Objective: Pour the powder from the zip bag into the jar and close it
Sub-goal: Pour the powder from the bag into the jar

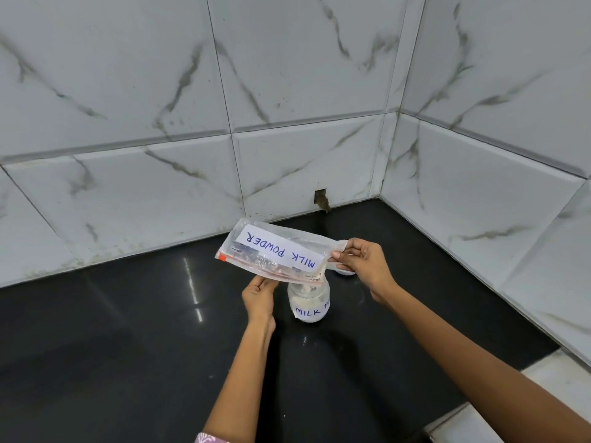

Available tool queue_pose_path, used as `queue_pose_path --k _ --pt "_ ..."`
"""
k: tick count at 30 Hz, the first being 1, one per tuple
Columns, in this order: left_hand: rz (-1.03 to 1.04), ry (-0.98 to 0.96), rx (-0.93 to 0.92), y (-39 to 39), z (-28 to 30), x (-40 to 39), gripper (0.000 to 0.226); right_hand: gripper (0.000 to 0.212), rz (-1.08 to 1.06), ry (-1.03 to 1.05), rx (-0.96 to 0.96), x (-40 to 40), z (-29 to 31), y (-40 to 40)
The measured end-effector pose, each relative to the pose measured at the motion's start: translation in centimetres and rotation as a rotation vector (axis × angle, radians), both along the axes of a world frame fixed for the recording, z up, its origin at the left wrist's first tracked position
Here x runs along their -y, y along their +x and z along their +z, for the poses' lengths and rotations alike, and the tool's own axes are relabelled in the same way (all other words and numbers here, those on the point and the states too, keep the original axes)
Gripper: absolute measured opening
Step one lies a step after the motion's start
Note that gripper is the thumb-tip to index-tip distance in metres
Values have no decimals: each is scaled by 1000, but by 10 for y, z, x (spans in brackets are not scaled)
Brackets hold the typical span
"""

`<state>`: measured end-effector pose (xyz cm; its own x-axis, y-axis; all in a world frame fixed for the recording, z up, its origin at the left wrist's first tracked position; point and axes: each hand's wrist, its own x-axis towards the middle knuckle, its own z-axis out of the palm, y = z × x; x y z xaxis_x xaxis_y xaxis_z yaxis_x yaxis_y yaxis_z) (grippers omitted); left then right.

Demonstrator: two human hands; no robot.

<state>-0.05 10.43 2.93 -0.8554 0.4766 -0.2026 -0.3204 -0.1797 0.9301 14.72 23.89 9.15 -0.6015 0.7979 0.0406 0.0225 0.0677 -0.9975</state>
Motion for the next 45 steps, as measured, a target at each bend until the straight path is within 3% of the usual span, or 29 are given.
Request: queue_pose_path --k 5,8,14,17,21,31,35,39,45 --pt "139 37 142 7 -2 13 12 14 -30 40 -4 5 -1 2" --pt "105 78 72 19 -2 23 22 13 -48 40 -10 8 -4 2" --pt "85 97 -57 29 8 25 11 12 -84 49 8 15 -9 -1" --pt "75 81 -108 25 11 25 6 4 -91 -151 3 13 -7 -7" --pt "56 41 -177 23 9 26 4 19 19 -495 -103 4 -1 -17" --pt "104 20 -198 19 6 24 3 25 34 -627 -197 -19 23 -45" --pt "121 26 -190 20 8 20 3 29 108 -541 -251 -30 30 -44" --pt "106 52 -175 18 8 19 4 15 149 -378 -246 -36 38 -36" --pt "47 68 -183 15 8 14 8 15 227 -159 -232 -41 51 -23"
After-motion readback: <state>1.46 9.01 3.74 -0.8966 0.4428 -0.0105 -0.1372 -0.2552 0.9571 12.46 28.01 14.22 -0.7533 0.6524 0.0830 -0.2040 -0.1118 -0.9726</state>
